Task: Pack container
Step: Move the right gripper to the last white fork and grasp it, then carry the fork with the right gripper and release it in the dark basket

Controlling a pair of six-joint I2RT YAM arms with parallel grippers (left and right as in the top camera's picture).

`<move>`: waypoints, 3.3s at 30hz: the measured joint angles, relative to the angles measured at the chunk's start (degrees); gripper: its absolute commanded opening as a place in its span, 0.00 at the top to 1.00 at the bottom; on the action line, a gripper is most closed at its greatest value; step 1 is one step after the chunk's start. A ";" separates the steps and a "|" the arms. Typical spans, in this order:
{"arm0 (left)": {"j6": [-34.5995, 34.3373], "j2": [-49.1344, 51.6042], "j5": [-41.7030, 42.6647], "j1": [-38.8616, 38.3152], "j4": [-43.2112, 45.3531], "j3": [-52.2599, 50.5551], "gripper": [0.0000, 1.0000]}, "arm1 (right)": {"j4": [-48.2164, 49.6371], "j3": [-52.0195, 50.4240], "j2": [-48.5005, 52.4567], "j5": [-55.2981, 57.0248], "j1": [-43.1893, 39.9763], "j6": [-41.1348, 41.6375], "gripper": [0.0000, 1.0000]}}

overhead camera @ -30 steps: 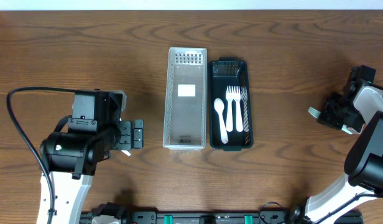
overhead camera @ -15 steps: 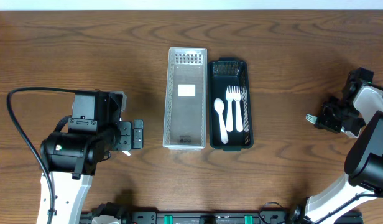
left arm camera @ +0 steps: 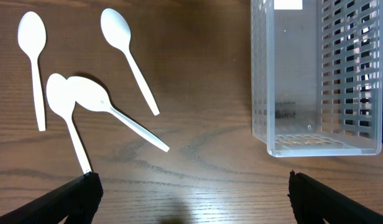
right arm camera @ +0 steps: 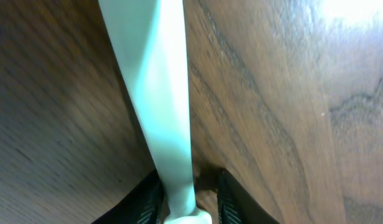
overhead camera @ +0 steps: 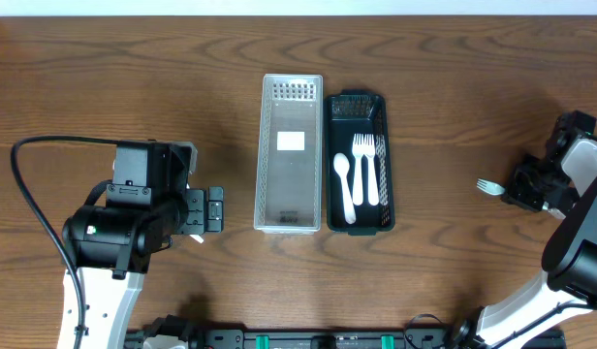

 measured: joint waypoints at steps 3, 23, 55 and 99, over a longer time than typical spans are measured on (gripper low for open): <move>-0.02 0.00 0.00 0.00 0.00 0.00 0.02 | -0.04 0.00 0.00 0.26 -0.13 -1.25 0.86; -0.02 0.00 0.00 0.00 -0.02 0.00 0.02 | 0.07 0.00 -0.04 0.42 -0.22 -15.26 0.99; -0.02 0.00 0.00 0.00 -0.04 0.00 0.02 | -16.83 23.67 -20.74 2.73 38.03 -69.07 0.99; -0.02 0.00 0.00 0.00 -0.20 0.00 0.02 | -17.33 23.71 9.42 1.68 55.41 -71.25 0.88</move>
